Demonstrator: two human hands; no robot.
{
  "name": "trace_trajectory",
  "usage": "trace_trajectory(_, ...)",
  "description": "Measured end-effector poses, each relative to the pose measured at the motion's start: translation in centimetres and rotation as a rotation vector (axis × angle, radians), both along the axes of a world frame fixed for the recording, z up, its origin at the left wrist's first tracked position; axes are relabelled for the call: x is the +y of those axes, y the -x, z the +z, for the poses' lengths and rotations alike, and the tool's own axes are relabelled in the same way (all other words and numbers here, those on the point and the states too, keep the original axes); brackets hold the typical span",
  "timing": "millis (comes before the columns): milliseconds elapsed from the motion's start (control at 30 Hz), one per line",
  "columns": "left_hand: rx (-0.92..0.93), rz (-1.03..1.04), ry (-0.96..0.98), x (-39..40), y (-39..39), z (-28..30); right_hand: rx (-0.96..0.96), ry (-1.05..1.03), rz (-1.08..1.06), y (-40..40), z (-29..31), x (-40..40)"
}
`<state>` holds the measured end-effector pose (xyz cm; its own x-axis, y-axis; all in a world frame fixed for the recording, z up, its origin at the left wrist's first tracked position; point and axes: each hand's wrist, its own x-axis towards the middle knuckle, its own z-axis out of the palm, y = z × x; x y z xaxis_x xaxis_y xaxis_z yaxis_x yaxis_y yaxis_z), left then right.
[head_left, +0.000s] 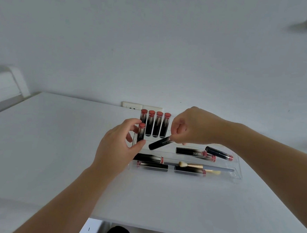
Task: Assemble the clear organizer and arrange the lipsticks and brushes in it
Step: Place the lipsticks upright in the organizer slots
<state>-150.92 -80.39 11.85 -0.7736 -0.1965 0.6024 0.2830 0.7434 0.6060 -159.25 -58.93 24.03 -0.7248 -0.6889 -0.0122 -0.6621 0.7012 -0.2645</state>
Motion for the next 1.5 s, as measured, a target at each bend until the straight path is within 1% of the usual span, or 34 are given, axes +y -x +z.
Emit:
trace_trajectory(167, 0.001, -0.005, -0.008, -0.1, 0.1, -0.1, 0.077, 0.118, 0.002, -0.4, 0.4, -0.5)
trace_trajectory(433, -0.003, -0.024, -0.035, -0.3, 0.2, -0.4, 0.151, 0.179, 0.005, -1.2, -0.8, -1.9)
trace_trajectory(600, -0.008, -0.020, -0.028, -0.3, 0.3, -0.4, 0.124, 0.188, 0.010, -1.4, -0.9, -2.0)
trace_trajectory(867, -0.013, -0.045, -0.054, -0.2, 0.2, -0.3, 0.121, 0.293, -0.007, -1.4, -1.6, -3.2)
trace_trajectory(1033, -0.006, -0.042, -0.055, -0.2, 0.2, -0.3, 0.138, 0.268, 0.005, -1.5, -2.1, -3.9)
trace_trajectory(1500, -0.020, -0.060, -0.072, -0.2, 0.1, -0.2, 0.124, 0.299, 0.004, -1.3, -2.5, -4.4)
